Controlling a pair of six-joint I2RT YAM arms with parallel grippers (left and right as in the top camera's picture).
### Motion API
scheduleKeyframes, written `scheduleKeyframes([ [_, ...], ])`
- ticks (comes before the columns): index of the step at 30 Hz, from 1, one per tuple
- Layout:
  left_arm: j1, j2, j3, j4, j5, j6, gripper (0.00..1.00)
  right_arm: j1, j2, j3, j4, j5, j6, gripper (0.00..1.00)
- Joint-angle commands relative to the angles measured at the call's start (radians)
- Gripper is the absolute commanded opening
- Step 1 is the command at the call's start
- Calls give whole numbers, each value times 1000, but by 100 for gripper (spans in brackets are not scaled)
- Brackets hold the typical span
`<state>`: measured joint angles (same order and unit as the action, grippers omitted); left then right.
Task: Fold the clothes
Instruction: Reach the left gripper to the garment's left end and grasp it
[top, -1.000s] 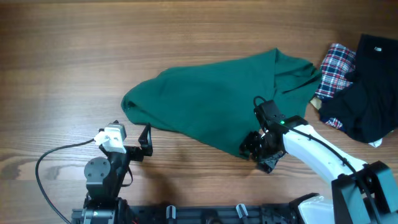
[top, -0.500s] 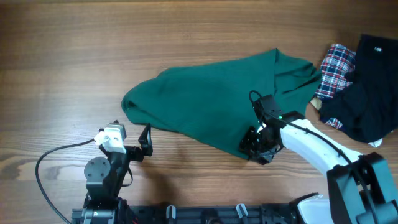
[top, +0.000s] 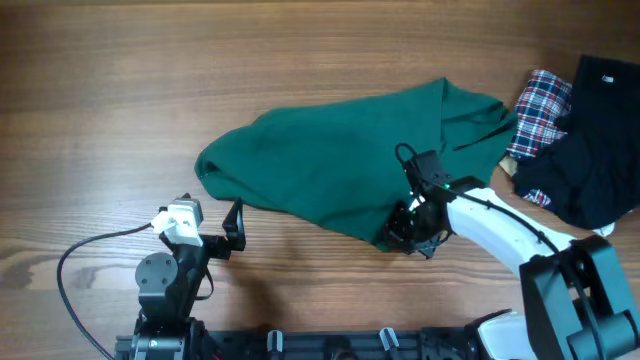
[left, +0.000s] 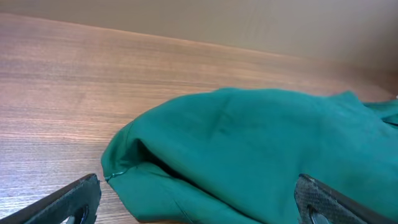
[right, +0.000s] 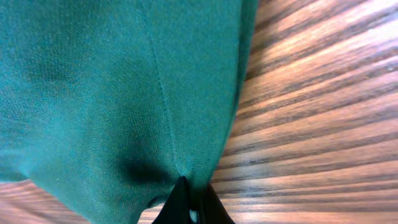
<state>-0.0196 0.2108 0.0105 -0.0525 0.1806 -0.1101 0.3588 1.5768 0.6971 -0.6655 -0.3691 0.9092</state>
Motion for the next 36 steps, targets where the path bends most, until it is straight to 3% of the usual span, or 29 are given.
scheduleKeyframes([
  [1,-4,1,-5,47,62,-6,100,4,-10,42,-86,227,-17,4],
  [6,-3,4,-5,94,73,-17,100,3,-135,98,-130,239,-50,4],
  [9,-3,79,32,61,69,-139,100,4,-179,98,-140,238,-50,4],
  [13,9,321,209,-83,14,-137,100,4,-184,98,-140,232,-60,4],
  [18,44,768,499,-208,14,-134,100,4,-184,98,-139,232,-71,4],
  [22,85,1054,652,-273,138,-134,100,4,-184,98,-140,211,-73,4],
  [24,109,1123,673,-274,205,-134,100,4,-184,98,-140,212,-77,4],
  [31,317,1162,673,-270,197,-190,100,4,-184,98,-138,212,-85,4],
  [36,310,1263,673,-225,296,-186,100,4,-184,98,-129,212,-84,4],
])
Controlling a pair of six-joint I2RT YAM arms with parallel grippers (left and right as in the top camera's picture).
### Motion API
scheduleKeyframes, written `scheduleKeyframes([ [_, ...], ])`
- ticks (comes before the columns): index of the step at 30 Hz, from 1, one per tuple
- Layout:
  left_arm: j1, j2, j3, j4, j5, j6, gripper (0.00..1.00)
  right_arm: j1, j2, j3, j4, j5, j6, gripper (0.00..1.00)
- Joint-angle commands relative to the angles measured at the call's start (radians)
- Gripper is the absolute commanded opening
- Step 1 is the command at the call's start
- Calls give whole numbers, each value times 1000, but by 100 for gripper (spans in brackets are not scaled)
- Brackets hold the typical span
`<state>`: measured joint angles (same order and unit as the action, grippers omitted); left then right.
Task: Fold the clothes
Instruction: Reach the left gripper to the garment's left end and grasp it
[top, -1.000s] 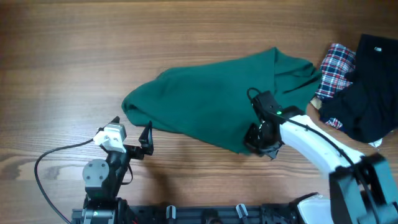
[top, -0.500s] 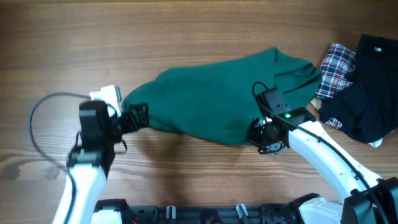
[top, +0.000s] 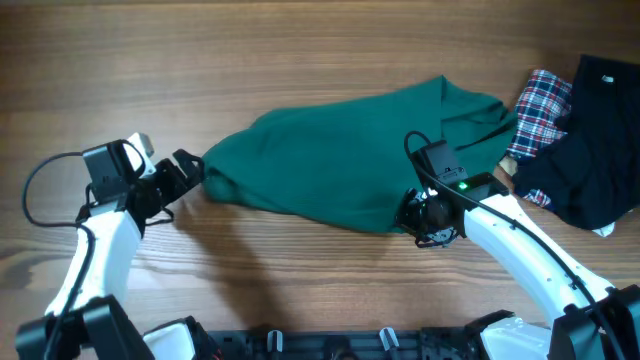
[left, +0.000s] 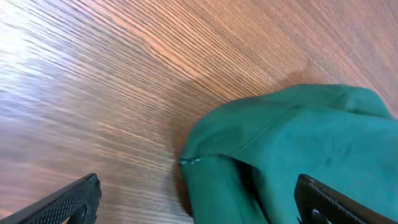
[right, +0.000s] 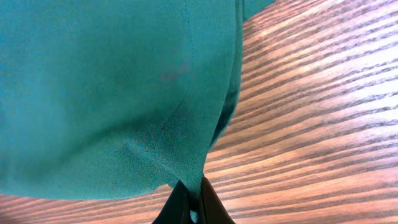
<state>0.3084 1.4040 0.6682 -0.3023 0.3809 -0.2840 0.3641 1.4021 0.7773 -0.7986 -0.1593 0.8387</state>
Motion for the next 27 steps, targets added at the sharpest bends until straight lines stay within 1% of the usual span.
scheduleKeyframes([
  [1,-27,94,14,37,109,-13,100,-2,-9,18,2,2,-17,4],
  [7,-73,214,15,128,184,-17,100,-2,-9,18,0,2,-27,4],
  [12,-73,250,15,183,188,-17,100,-2,-9,18,-7,2,-27,4],
  [17,-77,287,15,195,212,-19,100,-2,-9,18,-10,2,-27,4],
  [18,-77,287,15,195,214,-19,97,-2,-9,18,-10,2,-27,4],
  [19,-77,287,15,195,214,-18,85,-2,-9,18,-10,2,-27,4],
  [20,-77,287,15,198,214,-16,71,-2,-9,18,-11,2,-27,4],
  [21,-77,287,15,199,213,-16,53,-2,-9,18,-11,-2,-28,4],
  [22,-77,287,15,200,214,-16,40,-2,-9,18,-11,-6,-27,4],
  [24,-77,287,15,201,213,-15,29,-2,-9,18,-11,-6,-27,4],
  [26,-77,287,15,206,213,-11,27,-2,-9,18,-11,-13,-27,4],
  [27,-77,287,15,210,213,-11,24,-2,-9,18,-10,-18,-27,4],
])
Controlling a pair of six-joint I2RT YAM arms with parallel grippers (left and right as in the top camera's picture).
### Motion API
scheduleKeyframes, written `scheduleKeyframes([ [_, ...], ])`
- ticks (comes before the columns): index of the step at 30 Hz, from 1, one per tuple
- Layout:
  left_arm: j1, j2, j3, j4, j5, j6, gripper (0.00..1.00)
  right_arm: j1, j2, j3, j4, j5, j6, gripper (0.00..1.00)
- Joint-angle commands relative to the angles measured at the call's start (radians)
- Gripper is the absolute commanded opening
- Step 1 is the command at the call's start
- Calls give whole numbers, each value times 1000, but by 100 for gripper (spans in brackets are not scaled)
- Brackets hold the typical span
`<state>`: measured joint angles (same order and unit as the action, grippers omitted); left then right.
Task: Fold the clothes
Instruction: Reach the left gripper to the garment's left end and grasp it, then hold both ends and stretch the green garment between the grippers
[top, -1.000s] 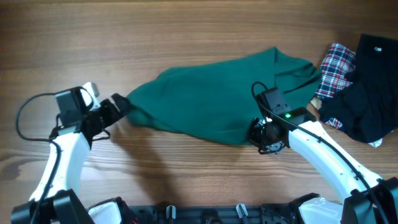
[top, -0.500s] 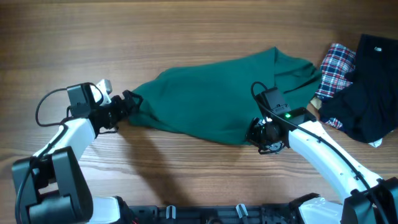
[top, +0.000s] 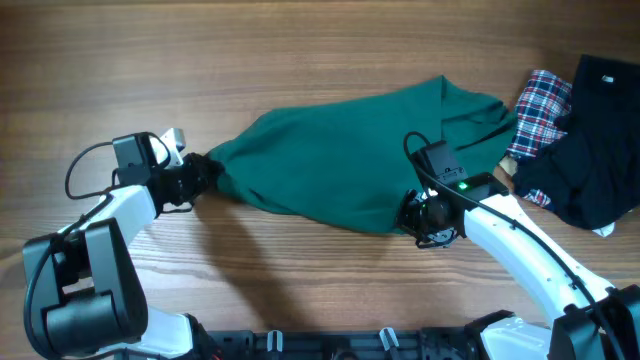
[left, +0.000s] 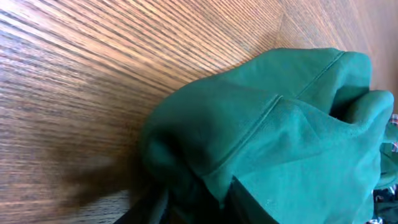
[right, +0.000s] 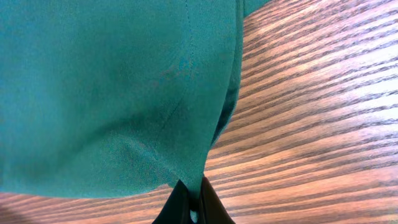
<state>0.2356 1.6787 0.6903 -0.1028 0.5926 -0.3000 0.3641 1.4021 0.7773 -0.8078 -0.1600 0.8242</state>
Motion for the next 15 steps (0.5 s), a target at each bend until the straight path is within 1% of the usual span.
scheduleKeyframes([
  [1,-5,12,-7,19,2,5,23,-2,-9,18,-1,-21,-13,4],
  [2,-5,12,-7,26,2,4,38,-2,-9,18,-2,-21,-13,4],
  [3,-5,12,-7,27,2,5,39,-2,-9,18,-2,-21,-13,4],
  [4,-5,12,-7,31,1,5,13,-2,-9,18,-2,-21,-13,4],
  [5,-5,12,-7,33,2,5,4,-2,-9,18,-2,-21,-13,4],
  [15,-4,4,-7,18,15,4,4,-2,-9,18,-2,-21,-12,4],
])
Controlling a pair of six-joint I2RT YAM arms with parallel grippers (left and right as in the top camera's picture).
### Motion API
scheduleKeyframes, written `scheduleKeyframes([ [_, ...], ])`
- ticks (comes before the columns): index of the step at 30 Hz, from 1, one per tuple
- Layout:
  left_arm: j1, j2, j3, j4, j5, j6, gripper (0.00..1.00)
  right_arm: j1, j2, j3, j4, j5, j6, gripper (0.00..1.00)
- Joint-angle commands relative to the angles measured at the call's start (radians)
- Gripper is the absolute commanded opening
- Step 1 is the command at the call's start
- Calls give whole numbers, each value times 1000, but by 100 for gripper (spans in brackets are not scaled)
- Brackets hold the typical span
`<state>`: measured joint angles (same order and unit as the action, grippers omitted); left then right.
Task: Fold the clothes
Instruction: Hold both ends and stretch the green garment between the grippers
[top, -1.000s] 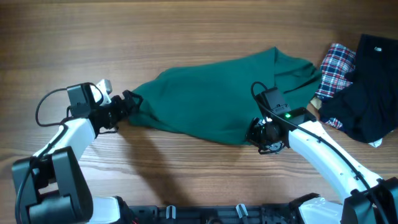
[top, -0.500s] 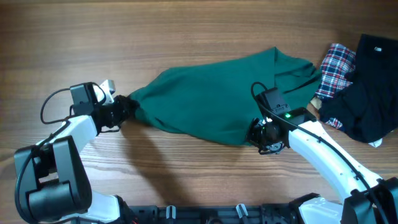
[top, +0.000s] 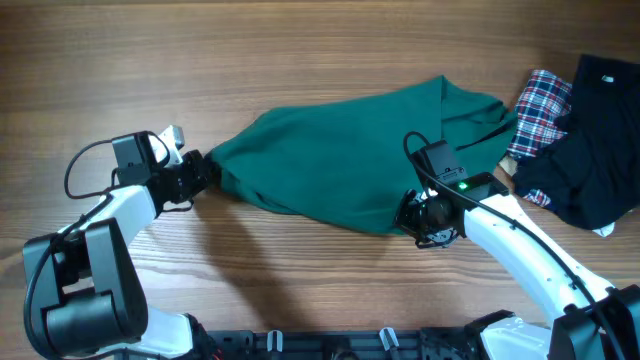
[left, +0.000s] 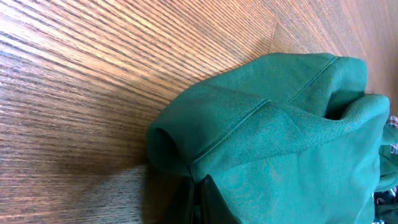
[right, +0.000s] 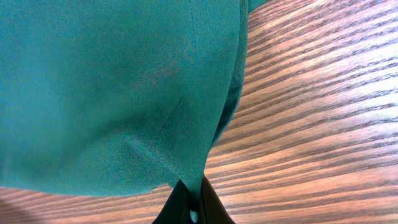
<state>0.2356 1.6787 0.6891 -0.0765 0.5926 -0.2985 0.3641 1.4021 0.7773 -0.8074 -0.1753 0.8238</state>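
A green garment (top: 340, 165) lies bunched across the middle of the table. My left gripper (top: 203, 172) is shut on its left end, where the cloth (left: 261, 143) gathers into the closed fingers (left: 194, 202). My right gripper (top: 410, 222) is shut on the garment's near right edge; the green fabric (right: 112, 87) hangs pinched between its fingertips (right: 190, 205).
At the far right lie a plaid cloth (top: 538, 108) and a dark garment (top: 590, 140), piled together near the table's edge. Bare wood table (top: 200, 60) stretches behind and to the left of the green garment.
My left gripper has closed fully on the garment's left end, the cloth now pinched tight. The right gripper still holds the near right edge and has barely moved.
At first my left gripper stood open near the front of the table, with the right one shut on the garment's near edge. Then the left gripper was open at the garment's left end, then closing on it. Now both grippers hold the garment.
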Motion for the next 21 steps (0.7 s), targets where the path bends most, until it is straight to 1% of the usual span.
scheduleKeyframes([
  [1,-4,0,-6,-10,28,3,4,-2,-9,18,-2,-7,-12,4],
  [4,-4,-42,-6,-14,74,3,4,-2,-9,18,-2,-9,-13,4],
  [7,-4,-124,-6,-37,97,6,4,-2,-13,19,-1,-9,-13,4],
  [9,-4,-209,-6,-72,99,6,4,-2,-29,27,5,-9,-24,4],
  [11,-4,-362,-6,-126,98,7,4,-2,-71,63,6,-8,-68,4],
  [16,-4,-528,-6,-186,91,15,4,-2,-154,109,6,-18,-90,4],
  [21,-4,-587,-6,-243,91,33,4,-2,-259,114,12,-58,-89,4],
])
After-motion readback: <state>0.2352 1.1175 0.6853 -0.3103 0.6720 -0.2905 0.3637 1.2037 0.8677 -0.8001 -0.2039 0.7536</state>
